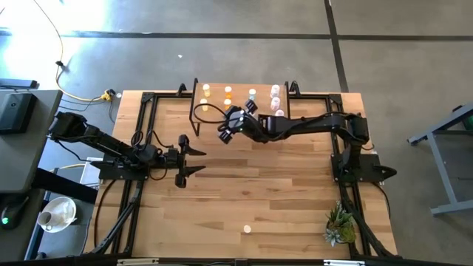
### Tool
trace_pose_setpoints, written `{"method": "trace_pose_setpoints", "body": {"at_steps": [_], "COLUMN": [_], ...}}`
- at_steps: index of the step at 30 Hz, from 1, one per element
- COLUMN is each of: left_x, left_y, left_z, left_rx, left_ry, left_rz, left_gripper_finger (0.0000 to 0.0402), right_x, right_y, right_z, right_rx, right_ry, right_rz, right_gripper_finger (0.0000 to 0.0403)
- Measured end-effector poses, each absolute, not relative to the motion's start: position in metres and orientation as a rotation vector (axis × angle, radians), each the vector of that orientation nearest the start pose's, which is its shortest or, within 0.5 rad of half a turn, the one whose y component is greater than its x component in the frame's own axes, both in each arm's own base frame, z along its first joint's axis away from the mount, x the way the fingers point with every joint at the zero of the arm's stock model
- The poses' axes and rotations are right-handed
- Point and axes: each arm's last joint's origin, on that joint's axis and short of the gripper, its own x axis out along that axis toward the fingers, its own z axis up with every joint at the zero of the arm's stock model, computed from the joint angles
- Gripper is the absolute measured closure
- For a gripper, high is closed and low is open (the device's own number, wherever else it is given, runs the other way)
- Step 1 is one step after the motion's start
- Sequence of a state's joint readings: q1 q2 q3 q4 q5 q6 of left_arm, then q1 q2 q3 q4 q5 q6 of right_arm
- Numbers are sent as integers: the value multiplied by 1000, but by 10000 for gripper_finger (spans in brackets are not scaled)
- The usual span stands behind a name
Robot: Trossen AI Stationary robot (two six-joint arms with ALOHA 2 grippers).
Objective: Pick and place medicine bottles onto shelf by color
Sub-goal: Put the orange pill bottle on the shelf aligned with the orange pill bottles
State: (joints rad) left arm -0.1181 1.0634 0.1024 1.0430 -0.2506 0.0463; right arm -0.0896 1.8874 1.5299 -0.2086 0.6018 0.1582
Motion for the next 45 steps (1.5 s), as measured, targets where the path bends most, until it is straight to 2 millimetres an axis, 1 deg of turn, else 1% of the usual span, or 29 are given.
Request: {"method": "trace_pose_setpoints", "body": {"at_steps": [4, 10, 22, 32, 45], "left_x": [176, 176, 176, 176, 176], "left_y": [-14, -14, -14, -14, -14], "left_z": [176, 176, 176, 176, 176], "left_rx": [31, 23, 23, 23, 23], "left_ry": [-77, -79, -78, -78, -78], "left_rz": [134, 133, 133, 133, 133], "left_gripper_finger": [186, 186, 186, 186, 186], "right_x": [429, 432, 431, 430, 430], "right_y": [-61, -62, -67, -69, -72], "right_z": [269, 263, 263, 262, 262], "right_rx": [9, 4, 31, 41, 68], "right_ry": [513, 530, 526, 534, 521], "right_rz": [-714, -717, -727, -708, -723], "right_gripper_finger": [304, 304, 303, 271, 267]}}
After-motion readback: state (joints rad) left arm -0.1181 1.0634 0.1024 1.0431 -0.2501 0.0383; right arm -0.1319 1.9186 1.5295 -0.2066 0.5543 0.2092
